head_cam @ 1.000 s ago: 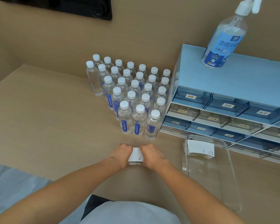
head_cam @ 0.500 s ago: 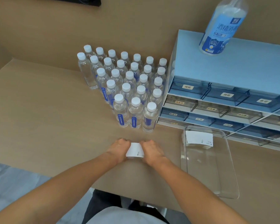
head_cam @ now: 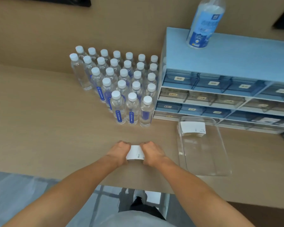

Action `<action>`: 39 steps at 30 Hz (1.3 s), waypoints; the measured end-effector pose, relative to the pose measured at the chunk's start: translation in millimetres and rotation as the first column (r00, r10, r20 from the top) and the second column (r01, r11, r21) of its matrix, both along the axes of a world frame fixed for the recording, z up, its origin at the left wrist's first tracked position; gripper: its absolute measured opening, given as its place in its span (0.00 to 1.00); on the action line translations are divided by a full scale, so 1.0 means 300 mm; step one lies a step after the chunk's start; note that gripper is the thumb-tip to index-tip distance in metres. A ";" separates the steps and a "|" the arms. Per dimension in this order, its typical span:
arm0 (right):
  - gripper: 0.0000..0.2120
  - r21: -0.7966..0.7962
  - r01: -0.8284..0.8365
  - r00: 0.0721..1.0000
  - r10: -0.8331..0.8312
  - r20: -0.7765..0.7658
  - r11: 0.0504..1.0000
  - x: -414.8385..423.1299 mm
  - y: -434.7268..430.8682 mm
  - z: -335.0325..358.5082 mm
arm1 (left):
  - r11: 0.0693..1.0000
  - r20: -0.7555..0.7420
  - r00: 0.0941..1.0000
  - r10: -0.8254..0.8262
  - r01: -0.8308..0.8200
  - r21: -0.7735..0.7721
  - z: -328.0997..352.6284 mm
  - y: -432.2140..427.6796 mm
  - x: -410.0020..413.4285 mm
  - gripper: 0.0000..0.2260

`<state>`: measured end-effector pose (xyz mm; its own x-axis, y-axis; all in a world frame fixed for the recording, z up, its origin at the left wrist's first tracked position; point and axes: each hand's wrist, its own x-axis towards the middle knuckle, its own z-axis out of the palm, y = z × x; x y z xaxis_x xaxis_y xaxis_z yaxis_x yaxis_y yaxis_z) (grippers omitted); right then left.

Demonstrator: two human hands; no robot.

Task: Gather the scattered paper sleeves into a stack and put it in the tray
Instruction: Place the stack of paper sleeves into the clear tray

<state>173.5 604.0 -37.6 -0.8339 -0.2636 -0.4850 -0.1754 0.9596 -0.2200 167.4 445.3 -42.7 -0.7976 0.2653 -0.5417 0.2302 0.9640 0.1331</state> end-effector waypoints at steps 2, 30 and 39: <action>0.20 0.005 0.031 0.999 -0.031 -0.008 1.000 0.053 -0.002 0.038 | 0.999 -0.012 0.999 -0.033 0.033 0.015 0.025 -0.005 0.037 0.20; 0.22 0.044 0.208 0.947 -0.189 -0.260 0.977 0.153 0.794 0.334 | 0.962 -0.276 0.930 -0.244 0.268 0.051 0.293 0.793 0.012 0.20; 0.19 -0.006 0.030 0.981 -0.030 -0.194 1.000 0.061 0.894 0.225 | 0.996 -0.192 0.977 -0.090 0.094 0.009 0.219 0.864 0.018 0.25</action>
